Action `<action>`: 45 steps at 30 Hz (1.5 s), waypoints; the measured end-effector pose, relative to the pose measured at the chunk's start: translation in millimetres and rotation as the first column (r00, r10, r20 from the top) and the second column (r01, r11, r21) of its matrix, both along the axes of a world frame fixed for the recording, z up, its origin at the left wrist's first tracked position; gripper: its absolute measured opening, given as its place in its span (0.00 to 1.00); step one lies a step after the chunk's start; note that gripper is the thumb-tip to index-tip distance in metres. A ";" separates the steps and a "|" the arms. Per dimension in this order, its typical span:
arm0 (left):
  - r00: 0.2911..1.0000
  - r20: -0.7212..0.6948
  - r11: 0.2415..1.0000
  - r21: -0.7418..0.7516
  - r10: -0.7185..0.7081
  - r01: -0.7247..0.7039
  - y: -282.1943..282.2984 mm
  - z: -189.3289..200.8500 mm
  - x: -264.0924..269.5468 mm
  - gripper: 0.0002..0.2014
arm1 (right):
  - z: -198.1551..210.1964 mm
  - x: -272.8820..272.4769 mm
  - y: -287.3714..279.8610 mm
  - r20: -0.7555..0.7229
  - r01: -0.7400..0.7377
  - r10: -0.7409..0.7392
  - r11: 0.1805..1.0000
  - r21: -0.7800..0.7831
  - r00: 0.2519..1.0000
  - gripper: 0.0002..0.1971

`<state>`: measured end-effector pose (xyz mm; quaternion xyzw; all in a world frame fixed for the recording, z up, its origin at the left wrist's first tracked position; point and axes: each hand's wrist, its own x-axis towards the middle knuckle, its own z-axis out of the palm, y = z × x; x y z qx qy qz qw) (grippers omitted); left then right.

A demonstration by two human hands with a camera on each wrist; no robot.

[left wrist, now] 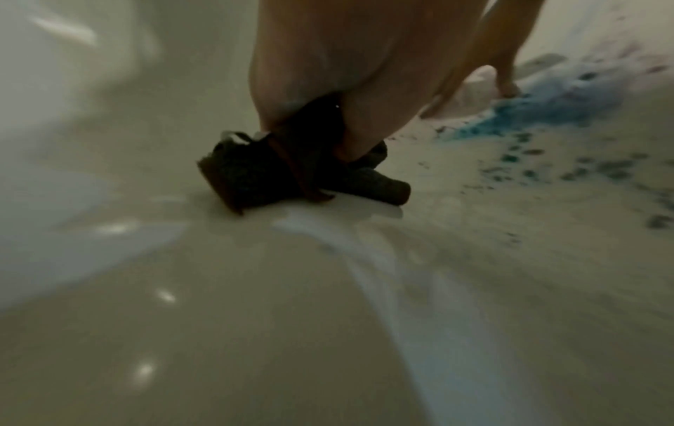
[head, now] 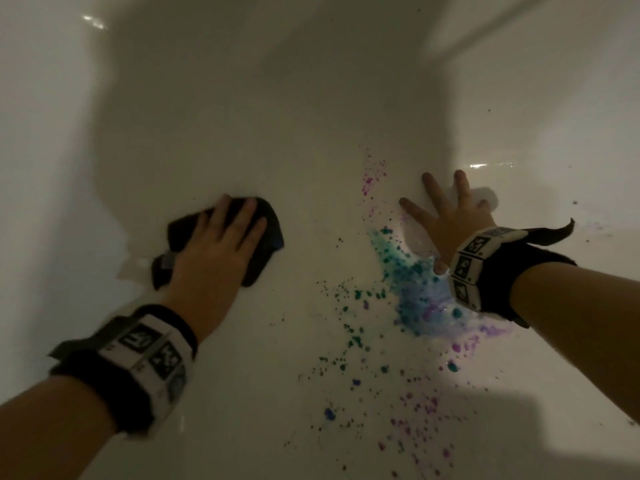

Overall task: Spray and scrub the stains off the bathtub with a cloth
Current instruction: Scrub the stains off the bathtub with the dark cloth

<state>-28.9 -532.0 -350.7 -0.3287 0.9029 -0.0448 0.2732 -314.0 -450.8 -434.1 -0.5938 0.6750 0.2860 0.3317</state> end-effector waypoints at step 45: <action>0.988 0.011 0.971 0.181 0.154 -0.153 109.4 3.8 27.1 0.30 | -0.5 27.5 141.8 0.000 0.096 -0.096 0.995 0.002 0.995 0.58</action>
